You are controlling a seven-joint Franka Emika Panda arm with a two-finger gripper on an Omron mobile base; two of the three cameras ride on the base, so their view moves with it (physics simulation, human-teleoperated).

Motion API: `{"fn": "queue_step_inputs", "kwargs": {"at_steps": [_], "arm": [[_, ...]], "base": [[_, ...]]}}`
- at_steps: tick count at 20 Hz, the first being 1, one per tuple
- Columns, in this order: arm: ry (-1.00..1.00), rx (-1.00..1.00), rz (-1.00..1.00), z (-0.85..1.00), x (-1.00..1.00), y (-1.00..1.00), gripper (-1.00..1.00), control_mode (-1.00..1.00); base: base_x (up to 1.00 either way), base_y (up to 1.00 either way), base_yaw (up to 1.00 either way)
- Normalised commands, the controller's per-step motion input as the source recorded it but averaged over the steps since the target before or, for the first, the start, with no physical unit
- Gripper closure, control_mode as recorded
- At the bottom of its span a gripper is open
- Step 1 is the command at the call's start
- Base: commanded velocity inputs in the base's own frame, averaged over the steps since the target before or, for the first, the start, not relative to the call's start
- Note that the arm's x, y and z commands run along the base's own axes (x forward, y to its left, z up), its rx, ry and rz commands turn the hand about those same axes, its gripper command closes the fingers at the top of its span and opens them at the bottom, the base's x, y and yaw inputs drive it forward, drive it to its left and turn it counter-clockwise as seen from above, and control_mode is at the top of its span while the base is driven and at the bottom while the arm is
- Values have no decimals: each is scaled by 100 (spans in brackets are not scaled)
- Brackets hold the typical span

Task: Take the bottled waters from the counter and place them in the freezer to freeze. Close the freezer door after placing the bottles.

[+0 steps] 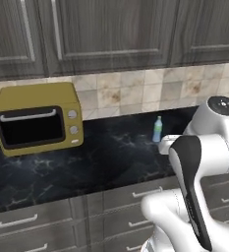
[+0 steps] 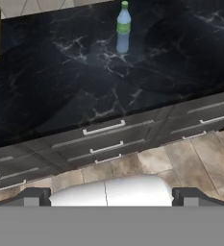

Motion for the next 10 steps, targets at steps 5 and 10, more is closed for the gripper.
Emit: {"fn": "queue_step_inputs", "kwargs": {"at_steps": [5,10], "arm": [[0,0,0,0,0,0,-100,100],[0,0,0,0,0,0,-100,100]], "base": [[38,11,0],[24,37,6]]}}
